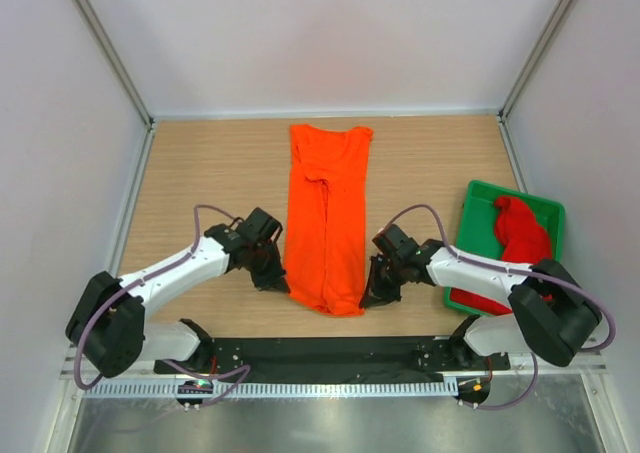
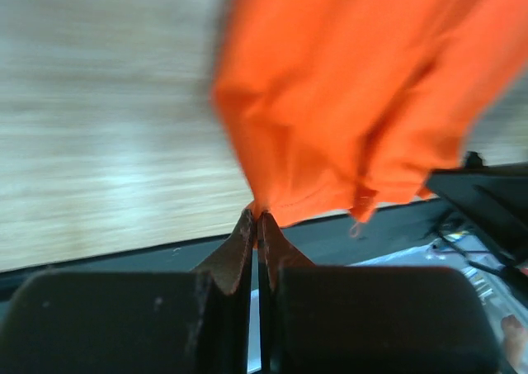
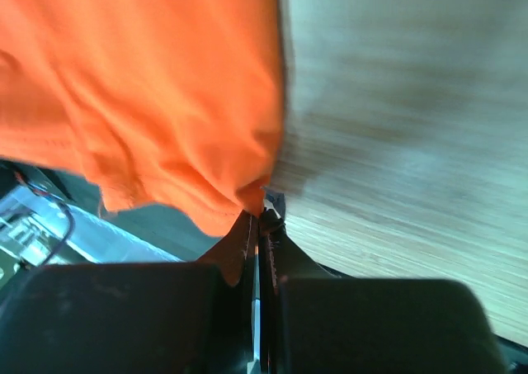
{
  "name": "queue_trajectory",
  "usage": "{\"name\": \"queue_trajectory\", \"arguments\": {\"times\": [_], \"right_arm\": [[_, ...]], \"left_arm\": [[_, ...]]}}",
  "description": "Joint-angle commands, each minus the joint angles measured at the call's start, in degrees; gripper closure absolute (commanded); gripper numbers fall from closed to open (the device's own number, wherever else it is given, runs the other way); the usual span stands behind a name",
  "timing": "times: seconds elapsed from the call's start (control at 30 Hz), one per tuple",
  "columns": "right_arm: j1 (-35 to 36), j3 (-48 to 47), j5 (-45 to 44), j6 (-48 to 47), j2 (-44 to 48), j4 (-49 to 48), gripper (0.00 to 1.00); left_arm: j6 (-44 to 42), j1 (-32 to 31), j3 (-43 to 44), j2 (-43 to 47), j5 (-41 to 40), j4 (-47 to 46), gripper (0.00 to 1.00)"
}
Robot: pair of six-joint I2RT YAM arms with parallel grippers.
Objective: Fold and stack the t-shirts
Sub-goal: Fold the tshirt
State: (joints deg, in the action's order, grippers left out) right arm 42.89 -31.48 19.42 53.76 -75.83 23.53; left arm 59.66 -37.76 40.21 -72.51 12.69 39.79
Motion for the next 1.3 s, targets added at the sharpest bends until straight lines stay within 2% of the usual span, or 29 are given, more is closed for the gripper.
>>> {"name": "queue_trajectory", "arguments": {"times": [0.0,0.13,0.33,0.73,1.0,1.27], "right_arm": [[-5.0,-7.9,-2.1,-6.9,1.2,7.0,0.99],[-11.0,-16.0,-1.8,-13.5,-2.4,12.2,0.99],[-17.3,-28.7,0.4,-19.5,-11.2,15.8,0.99],[-23.1,-51.0,4.5,-23.8,-30.7,19.4,0.99],[-24.7,-59.3,5.4,-23.7,-37.8,20.5,0.99],[-26.3,-67.0,5.8,-24.0,-43.3,22.4,0.99]], "left_arm": [[-4.3,0.1,8.6,-3.6,-2.7,3.7,1.0],[-7.8,2.0,16.6,-8.2,-3.9,6.1,1.0],[-12.5,8.9,27.8,-16.7,-2.0,7.2,1.0],[-20.5,18.4,50.3,-34.4,4.7,10.7,1.0],[-22.0,19.3,58.4,-43.1,8.8,10.5,1.0],[-21.8,20.9,63.5,-47.8,10.6,10.0,1.0]]}}
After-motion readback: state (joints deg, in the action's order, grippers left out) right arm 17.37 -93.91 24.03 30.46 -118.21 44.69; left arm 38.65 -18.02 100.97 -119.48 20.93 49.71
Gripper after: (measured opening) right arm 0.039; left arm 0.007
